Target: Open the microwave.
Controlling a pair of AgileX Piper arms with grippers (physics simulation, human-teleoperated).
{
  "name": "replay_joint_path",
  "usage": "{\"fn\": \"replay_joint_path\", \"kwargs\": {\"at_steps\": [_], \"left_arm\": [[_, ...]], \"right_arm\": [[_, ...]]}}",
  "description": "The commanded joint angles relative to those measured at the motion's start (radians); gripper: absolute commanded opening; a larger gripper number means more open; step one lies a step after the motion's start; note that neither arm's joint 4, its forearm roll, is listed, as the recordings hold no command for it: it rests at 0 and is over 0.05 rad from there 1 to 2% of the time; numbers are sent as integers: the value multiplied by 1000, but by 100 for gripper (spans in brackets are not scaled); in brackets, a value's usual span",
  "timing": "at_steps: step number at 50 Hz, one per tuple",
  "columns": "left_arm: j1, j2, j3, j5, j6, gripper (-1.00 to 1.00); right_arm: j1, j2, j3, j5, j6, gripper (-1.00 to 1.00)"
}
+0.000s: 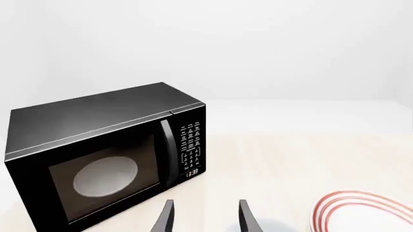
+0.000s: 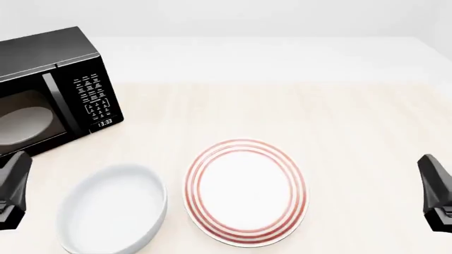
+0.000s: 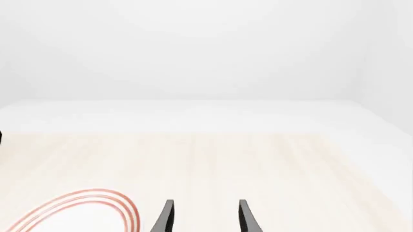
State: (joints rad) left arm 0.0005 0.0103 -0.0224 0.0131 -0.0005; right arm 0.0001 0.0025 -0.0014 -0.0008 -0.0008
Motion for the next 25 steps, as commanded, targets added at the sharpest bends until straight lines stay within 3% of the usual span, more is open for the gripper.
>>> {"fn": "replay_joint_path", "kwargs": {"at_steps": [1, 3, 8, 9, 13, 15, 16, 17, 22, 24, 25], "left_arm": [[1, 8, -6, 0, -7, 100], [3, 17, -29, 13, -11, 100], [3, -2, 21, -14, -10, 100], [7, 20, -9, -8, -9, 100], [22, 53, 4, -39, 26, 100], [91, 91, 17, -74, 11, 100], [112, 94, -62, -8, 19, 100], [123, 108, -69, -5, 22, 100], [118, 234, 0, -140, 53, 100], [107, 220, -109, -25, 47, 100], [102, 216, -72, -59, 50, 100]], "right_arm": [[0, 5, -3, -1, -2, 100], [0, 5, -3, -1, -2, 100], [0, 5, -3, -1, -2, 100], [0, 5, -3, -1, -2, 100], [0, 5, -3, -1, -2, 100], [0, 6, -4, -1, -2, 100], [0, 7, -4, -2, -2, 100], [0, 7, -4, -2, -2, 100], [0, 9, -4, -4, -2, 100], [0, 9, -4, -5, -2, 100], [0, 10, -4, -5, -2, 100]]}}
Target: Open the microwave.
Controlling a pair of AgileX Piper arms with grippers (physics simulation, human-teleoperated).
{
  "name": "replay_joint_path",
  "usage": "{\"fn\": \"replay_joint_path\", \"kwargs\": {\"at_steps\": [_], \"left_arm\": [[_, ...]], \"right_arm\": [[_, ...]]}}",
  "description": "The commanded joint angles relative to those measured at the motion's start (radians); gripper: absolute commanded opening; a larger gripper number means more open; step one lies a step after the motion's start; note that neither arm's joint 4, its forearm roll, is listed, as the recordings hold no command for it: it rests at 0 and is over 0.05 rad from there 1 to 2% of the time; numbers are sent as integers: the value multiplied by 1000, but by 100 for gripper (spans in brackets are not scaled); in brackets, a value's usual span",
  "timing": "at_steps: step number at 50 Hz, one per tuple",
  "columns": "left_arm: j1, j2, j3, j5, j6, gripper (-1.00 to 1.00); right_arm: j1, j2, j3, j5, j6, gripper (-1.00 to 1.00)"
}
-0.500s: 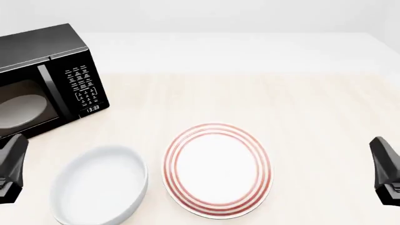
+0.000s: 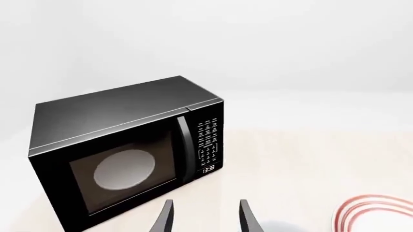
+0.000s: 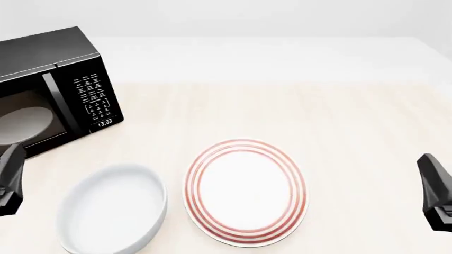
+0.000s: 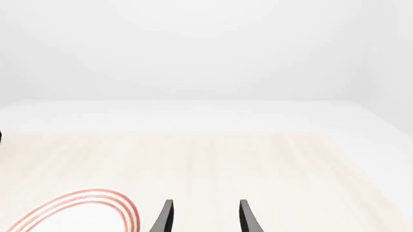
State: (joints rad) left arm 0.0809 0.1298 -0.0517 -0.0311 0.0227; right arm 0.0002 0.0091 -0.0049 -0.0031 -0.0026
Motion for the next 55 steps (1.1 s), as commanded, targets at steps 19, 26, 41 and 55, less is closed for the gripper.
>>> {"fn": "replay_joint_path", "kwargs": {"at_steps": [19, 26, 41, 55], "left_arm": [[14, 283, -230, 6, 15, 100], [16, 381, -250, -54, 13, 100], [20, 554, -313, -115, 0, 100], [27, 730, -356, -203, 3, 100]], "right_arm": [[0, 5, 1, -5, 0, 100], [0, 4, 1, -5, 0, 100], [0, 4, 1, -5, 0, 100], [0, 4, 1, -5, 0, 100]]}}
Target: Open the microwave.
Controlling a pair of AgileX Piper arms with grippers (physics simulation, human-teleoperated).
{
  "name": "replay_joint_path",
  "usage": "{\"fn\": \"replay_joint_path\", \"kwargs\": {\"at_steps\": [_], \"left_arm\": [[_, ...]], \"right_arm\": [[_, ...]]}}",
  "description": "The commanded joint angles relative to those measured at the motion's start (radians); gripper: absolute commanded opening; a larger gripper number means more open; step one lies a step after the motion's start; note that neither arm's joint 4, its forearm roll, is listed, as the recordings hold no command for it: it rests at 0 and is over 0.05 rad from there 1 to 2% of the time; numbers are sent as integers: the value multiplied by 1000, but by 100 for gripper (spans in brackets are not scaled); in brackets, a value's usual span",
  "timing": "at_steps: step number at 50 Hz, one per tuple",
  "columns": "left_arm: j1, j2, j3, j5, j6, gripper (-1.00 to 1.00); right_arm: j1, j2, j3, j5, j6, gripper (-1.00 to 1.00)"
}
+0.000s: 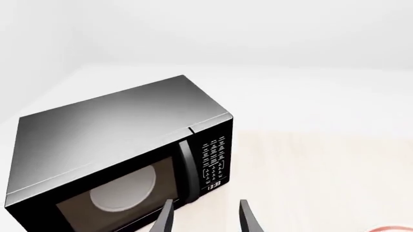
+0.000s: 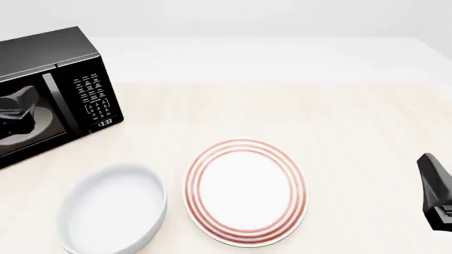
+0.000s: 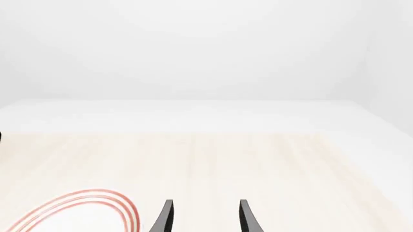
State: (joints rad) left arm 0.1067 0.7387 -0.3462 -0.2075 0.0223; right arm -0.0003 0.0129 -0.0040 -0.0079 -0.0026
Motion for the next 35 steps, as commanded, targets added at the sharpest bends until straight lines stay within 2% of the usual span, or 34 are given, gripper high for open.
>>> {"fn": "replay_joint_path", "kwargs": {"at_steps": [1, 6, 7, 9, 11, 13, 35], "left_arm": [[-1, 140, -38, -67, 6, 100], [3, 211, -28, -131, 21, 100], [4, 205, -61, -88, 22, 100], [7, 222, -53, -109, 23, 100], [13, 202, -92, -48, 24, 100], [20, 243, -36, -142, 25, 100], [31, 380, -45, -240, 10, 100]], "right_arm": [[0, 0, 0, 0, 0, 100], [0, 0, 0, 0, 0, 100], [0, 0, 0, 0, 0, 100], [0, 0, 0, 0, 0, 100], [0, 0, 0, 0, 0, 100], [0, 0, 0, 0, 0, 100], [0, 0, 0, 0, 0, 100]]}}
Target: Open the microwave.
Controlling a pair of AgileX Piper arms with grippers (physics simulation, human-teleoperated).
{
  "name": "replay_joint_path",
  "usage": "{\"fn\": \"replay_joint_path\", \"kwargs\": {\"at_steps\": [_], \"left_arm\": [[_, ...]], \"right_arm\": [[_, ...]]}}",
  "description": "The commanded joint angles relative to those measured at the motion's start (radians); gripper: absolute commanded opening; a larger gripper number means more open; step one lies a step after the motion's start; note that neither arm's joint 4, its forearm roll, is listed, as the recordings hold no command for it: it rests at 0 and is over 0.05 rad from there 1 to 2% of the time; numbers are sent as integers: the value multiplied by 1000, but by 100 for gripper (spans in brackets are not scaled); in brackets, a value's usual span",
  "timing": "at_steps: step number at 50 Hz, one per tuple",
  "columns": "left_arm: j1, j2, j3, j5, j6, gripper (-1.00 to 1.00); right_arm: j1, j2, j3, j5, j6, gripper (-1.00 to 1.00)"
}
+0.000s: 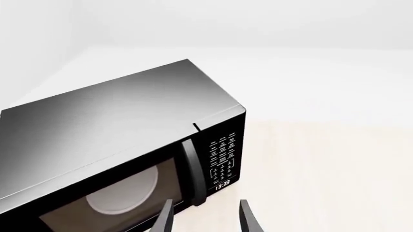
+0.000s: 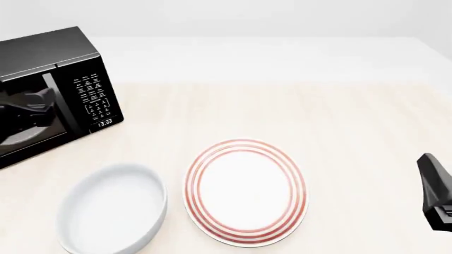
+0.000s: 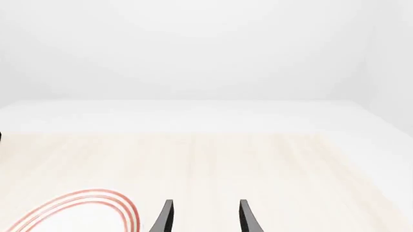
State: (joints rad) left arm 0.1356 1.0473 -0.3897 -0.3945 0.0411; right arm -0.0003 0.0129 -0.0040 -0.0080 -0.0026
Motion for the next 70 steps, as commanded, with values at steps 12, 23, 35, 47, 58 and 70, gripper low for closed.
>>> {"fn": "replay_joint_path", "kwargs": {"at_steps": [12, 23, 35, 47, 58, 70], "left_arm": [[4, 135, -12, -91, -15, 100], [7, 193, -25, -118, -19, 100], [13, 226, -36, -135, -18, 100], [10, 281, -55, -163, -29, 100], [17, 331, -70, -190, -36, 100], [29, 390, -91, -216, -39, 100]], "right_arm": [[0, 0, 0, 0, 0, 100], [0, 0, 0, 0, 0, 100], [0, 0, 0, 0, 0, 100], [0, 0, 0, 0, 0, 100], [0, 0, 0, 0, 0, 100], [0, 0, 0, 0, 0, 100]]}}
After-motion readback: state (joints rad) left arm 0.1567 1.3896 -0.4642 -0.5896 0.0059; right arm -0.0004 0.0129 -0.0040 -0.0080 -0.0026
